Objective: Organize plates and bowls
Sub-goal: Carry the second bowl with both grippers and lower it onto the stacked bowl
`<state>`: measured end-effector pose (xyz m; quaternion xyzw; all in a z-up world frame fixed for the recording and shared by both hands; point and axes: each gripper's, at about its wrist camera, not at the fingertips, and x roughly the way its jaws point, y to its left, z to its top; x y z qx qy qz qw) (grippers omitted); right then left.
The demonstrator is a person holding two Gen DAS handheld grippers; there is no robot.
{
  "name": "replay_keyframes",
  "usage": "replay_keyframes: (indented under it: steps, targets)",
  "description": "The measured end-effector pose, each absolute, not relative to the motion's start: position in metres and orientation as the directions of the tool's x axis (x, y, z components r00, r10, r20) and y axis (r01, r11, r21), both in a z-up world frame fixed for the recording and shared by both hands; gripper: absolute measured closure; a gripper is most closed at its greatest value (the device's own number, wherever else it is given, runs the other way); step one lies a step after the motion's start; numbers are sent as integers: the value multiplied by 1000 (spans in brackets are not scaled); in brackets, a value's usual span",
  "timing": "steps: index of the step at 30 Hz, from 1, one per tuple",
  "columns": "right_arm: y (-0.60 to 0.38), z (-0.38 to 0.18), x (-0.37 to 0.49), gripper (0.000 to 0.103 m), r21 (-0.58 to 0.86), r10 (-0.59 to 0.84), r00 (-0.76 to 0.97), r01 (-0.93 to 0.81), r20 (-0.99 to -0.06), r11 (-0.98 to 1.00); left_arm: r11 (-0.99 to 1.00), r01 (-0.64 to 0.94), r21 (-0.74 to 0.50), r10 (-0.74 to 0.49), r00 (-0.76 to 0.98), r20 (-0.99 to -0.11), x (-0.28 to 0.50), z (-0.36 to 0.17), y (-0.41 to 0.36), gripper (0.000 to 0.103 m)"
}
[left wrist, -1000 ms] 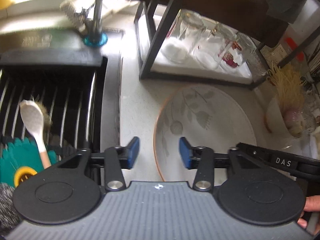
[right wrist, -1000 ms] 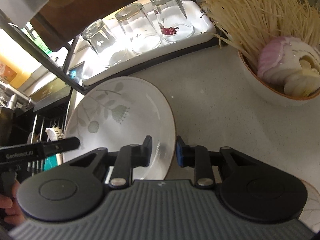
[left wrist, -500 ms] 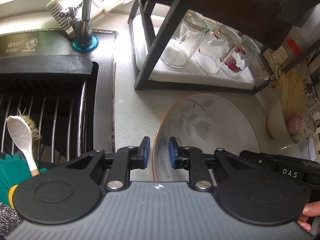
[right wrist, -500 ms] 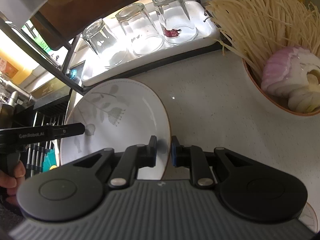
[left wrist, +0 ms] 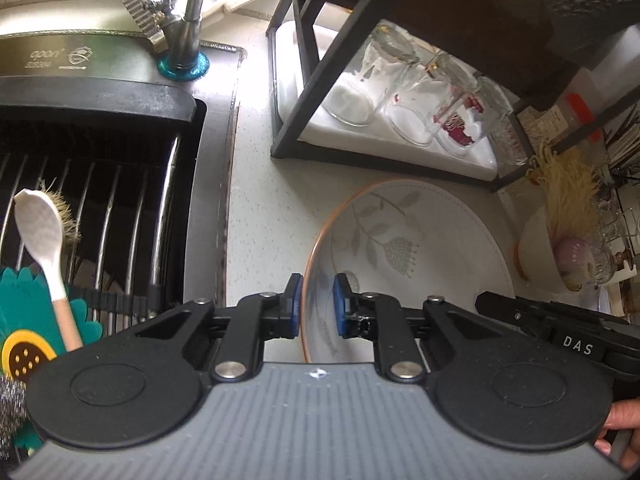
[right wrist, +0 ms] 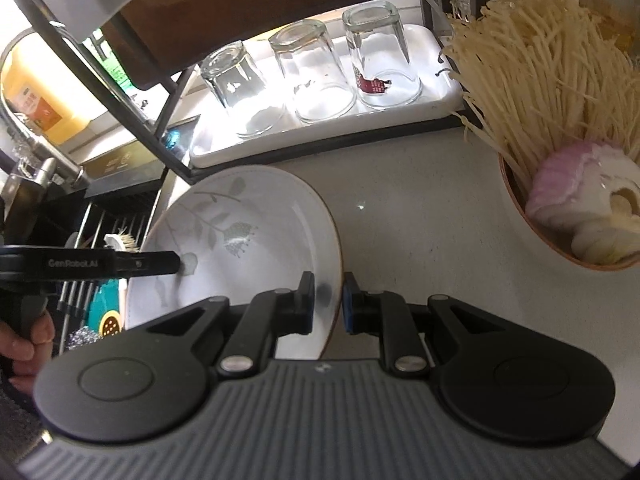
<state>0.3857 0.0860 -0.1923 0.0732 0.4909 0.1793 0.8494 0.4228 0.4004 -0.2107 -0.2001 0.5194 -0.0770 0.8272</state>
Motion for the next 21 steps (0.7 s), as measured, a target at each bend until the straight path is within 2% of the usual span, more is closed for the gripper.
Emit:
replay_keyframes:
  steps: [13,21]
  targets:
    - [65,-151,344,86,338,422,467,-256,-777,906,900,-89,-427,-328,508,-797,370,-157,379,85]
    - [39,-119,311,86,353,435,514,-254,-739,900,916,-22,-401,-321,557,-766,345,-120,349,85]
